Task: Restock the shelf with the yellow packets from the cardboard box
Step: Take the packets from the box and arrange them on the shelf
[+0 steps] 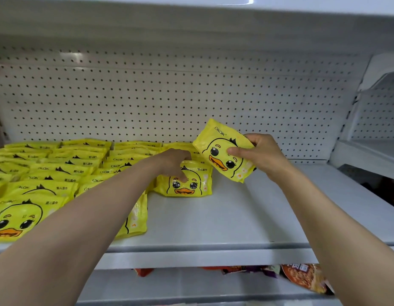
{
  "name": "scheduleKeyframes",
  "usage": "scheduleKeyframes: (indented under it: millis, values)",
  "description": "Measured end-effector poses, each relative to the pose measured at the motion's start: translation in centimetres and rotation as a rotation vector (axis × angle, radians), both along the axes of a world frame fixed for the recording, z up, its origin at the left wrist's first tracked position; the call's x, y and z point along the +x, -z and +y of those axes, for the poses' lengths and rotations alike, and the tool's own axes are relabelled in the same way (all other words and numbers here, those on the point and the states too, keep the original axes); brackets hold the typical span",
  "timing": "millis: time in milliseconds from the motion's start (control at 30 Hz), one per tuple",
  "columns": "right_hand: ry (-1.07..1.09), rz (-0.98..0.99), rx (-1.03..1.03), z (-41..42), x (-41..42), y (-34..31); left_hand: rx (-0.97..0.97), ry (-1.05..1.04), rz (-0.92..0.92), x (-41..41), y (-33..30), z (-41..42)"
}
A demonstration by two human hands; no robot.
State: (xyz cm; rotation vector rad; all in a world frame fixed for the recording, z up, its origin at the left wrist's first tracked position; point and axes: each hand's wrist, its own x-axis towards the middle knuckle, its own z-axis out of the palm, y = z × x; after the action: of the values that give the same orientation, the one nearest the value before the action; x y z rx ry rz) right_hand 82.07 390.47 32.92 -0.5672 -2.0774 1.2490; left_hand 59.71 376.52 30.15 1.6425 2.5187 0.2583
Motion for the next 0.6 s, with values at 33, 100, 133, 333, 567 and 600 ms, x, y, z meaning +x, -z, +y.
scheduleKeyframes:
  millis: [33, 100, 133, 333, 567, 600]
  values:
    - [0.001, -0.004, 0.002, 0.1, 0.0, 0.0, -0.016, 0.006, -0.001, 0.0, 0.2, 0.0]
    - [0.003, -0.013, 0.003, 0.3, -0.2, 0.0, -0.040, 0.007, 0.028, 0.0, 0.7, 0.0]
    - [0.001, -0.017, 0.002, 0.4, -0.2, 0.0, -0.029, 0.007, 0.045, -0.2, 1.0, 0.1]
    - [-0.046, -0.088, 0.046, 0.8, -0.5, -0.2, 0.094, -0.038, 0.107, -0.5, 1.0, -0.7]
    - [-0.169, -0.254, 0.164, 1.1, -1.4, -0.5, 0.674, -0.138, -0.171, 2.1, -4.2, -2.9]
    - [-0.182, -0.286, 0.198, 1.0, -1.7, -0.4, 0.674, -0.122, -0.175, 2.6, -4.8, -3.2]
